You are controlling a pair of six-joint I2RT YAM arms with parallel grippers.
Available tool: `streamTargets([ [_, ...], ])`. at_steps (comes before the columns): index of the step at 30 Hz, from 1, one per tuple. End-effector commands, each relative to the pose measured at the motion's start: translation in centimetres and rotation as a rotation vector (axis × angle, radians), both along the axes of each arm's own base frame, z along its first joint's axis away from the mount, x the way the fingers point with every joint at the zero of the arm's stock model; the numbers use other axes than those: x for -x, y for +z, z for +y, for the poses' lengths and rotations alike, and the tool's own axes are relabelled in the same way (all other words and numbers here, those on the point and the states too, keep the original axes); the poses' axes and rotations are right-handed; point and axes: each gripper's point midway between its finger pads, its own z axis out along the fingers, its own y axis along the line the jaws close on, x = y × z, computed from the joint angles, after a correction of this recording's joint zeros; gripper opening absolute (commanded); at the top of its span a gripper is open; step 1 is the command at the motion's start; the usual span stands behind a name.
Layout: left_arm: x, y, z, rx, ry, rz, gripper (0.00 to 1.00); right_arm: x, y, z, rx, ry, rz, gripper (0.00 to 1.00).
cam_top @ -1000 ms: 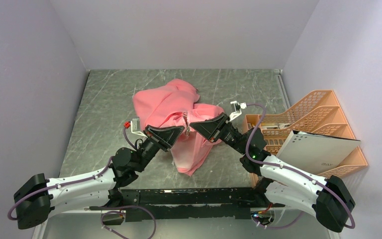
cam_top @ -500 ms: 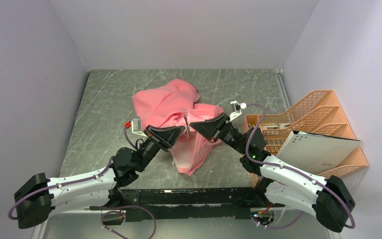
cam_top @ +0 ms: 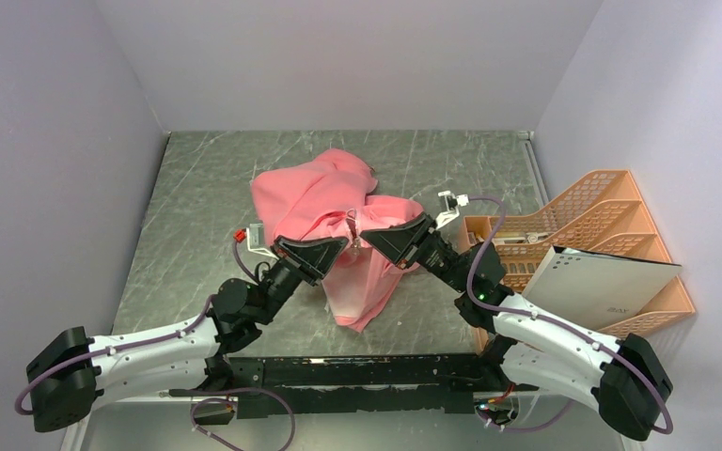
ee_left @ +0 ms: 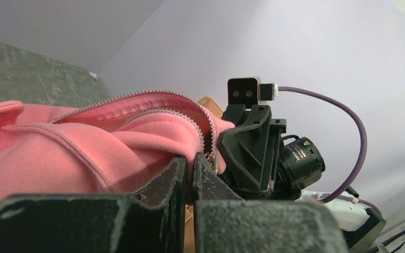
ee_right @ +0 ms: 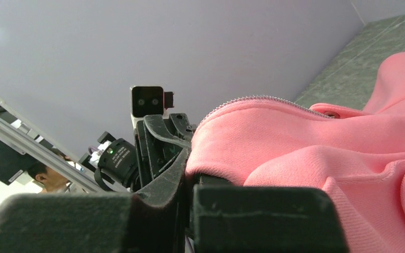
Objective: Zip up the jacket
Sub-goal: Insert the zipper into the jacket.
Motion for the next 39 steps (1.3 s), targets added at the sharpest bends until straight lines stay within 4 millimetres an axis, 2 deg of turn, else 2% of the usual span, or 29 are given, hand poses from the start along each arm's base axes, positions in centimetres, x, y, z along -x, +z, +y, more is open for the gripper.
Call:
streamTargets([
  [1,0.6,3.0,1.2,0.107,0.008,-0.049,0.05,0.9,1.9,0.0,-0.047,0.034,-0.061,0.00],
  [9,0.6,3.6,1.4,0.134,0.009,-0.057,0.05,1.0,1.5,0.3,-0.039,0.053,-0.054,0.00],
  [21,0.7,3.2,1.1,0.125,-0.004,-0.057,0.05,0.7,1.8,-0.5,-0.064,0.010,-0.053,0.00],
  [39,1.0,2.9,0.4,0.102,-0.033,-0.063,0.05,0.9,2.2,-0.4,-0.068,0.019,-0.066,0.00],
])
